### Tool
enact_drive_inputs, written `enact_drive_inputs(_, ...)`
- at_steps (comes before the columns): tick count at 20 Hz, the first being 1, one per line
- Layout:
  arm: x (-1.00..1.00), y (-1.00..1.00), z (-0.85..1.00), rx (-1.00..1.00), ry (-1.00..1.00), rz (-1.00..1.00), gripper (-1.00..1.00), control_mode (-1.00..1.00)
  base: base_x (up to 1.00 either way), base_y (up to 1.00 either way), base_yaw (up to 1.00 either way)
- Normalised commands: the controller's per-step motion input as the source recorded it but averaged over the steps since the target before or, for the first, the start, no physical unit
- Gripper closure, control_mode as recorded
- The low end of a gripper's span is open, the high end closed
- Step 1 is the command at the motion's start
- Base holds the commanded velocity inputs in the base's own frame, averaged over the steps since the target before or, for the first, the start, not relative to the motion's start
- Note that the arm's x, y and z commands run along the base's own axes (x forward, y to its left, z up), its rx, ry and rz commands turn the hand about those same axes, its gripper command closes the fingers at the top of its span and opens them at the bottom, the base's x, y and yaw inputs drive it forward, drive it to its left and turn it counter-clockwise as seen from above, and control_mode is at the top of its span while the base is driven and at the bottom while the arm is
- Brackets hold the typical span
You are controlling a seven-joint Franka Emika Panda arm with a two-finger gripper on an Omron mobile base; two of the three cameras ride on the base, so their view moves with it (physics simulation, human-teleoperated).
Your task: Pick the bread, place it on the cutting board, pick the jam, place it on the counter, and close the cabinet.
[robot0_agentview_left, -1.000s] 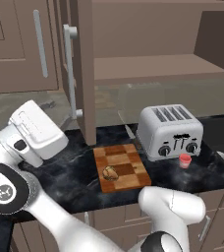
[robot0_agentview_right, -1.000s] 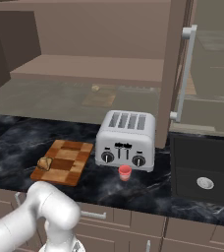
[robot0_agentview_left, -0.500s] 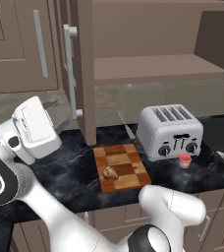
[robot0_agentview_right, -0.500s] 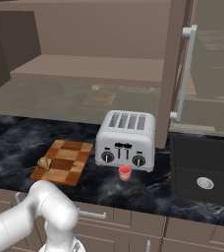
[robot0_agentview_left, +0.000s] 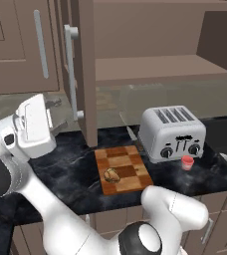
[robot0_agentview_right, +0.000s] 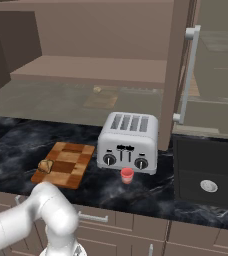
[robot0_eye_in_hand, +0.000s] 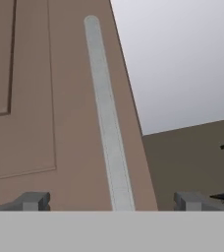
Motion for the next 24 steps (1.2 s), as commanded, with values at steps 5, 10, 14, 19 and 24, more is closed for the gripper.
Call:
enact_drive_inputs(5,0.01,-0.01,0.00,0.01,-0.01,-0.07,-1.00,-1.00,0.00,0.00,0.00)
enact_drive_inputs(10,0.02,-0.13,0.00,0.00,0.00,0.00,-1.00,-1.00,0.00,0.00,0.00)
enact_drive_inputs(14,0.03,-0.30,0.00,0.00,0.00,0.00,-1.00,-1.00,0.00,0.00,0.00)
enact_drive_inputs(19,0.00,-0.27,0.00,0.00,0.00,0.00,-1.00,-1.00,0.00,0.00,0.00)
enact_drive_inputs(24,0.00,-0.22,0.00,0.00,0.00,0.00,-1.00,-1.00,0.00,0.00,0.00)
